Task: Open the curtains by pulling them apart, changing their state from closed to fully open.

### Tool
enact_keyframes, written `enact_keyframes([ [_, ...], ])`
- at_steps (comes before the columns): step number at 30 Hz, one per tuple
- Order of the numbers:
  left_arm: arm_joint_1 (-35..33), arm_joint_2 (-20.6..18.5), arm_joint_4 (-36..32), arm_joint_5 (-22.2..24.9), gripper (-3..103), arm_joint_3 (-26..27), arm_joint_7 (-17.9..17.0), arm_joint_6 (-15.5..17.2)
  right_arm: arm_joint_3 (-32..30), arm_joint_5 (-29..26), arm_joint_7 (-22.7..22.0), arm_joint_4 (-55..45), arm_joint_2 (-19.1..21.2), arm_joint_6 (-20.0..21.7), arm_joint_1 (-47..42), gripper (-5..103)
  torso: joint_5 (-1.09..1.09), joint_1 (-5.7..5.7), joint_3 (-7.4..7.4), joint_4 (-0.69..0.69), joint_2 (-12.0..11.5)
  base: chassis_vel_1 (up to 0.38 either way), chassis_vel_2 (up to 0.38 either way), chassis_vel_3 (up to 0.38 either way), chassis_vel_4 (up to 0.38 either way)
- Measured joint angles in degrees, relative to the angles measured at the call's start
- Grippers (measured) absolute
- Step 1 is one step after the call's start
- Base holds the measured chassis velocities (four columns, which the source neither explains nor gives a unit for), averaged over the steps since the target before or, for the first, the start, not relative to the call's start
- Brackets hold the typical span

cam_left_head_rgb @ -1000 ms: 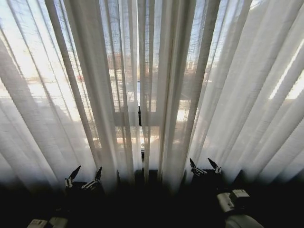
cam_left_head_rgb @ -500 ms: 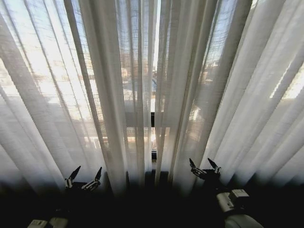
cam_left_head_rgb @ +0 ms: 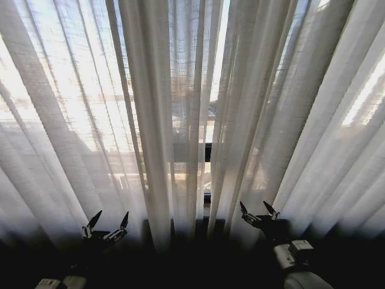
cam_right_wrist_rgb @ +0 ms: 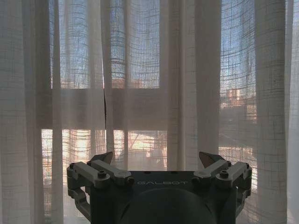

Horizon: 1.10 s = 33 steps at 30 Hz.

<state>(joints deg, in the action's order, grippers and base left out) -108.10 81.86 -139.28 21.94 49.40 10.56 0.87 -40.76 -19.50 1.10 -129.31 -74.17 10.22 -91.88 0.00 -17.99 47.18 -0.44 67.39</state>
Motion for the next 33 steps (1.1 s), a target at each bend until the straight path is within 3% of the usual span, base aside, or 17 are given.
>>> enact_keyframes([
  [6,0.5,1.6,-0.4,-1.2,100,-0.5,0.0,0.5,1.6,-0.7,0.0,7.0,0.5,0.2,6.2,100,0.05,0.01,0.01,0.00,0.0,0.000,0.000,0.000,0.000],
  [16,0.8,3.1,-1.3,-1.6,100,-0.6,0.0,1.4,6.8,-3.5,-3.3,15.2,0.8,4.5,18.0,100,0.01,0.01,0.01,0.01,0.0,0.000,0.000,0.000,0.000],
  [26,1.4,5.7,-1.5,-1.3,100,0.5,-0.1,1.1,13.5,-2.6,-6.1,24.0,-0.5,5.3,30.2,100,0.01,0.00,0.01,0.01,0.0,0.000,0.000,0.000,0.000],
  [33,1.9,6.4,-1.6,-1.3,100,0.7,-0.1,1.1,15.3,-1.3,-6.6,26.9,-1.1,5.4,33.1,100,0.01,0.00,0.01,0.01,0.0,0.000,0.000,0.000,0.000],
])
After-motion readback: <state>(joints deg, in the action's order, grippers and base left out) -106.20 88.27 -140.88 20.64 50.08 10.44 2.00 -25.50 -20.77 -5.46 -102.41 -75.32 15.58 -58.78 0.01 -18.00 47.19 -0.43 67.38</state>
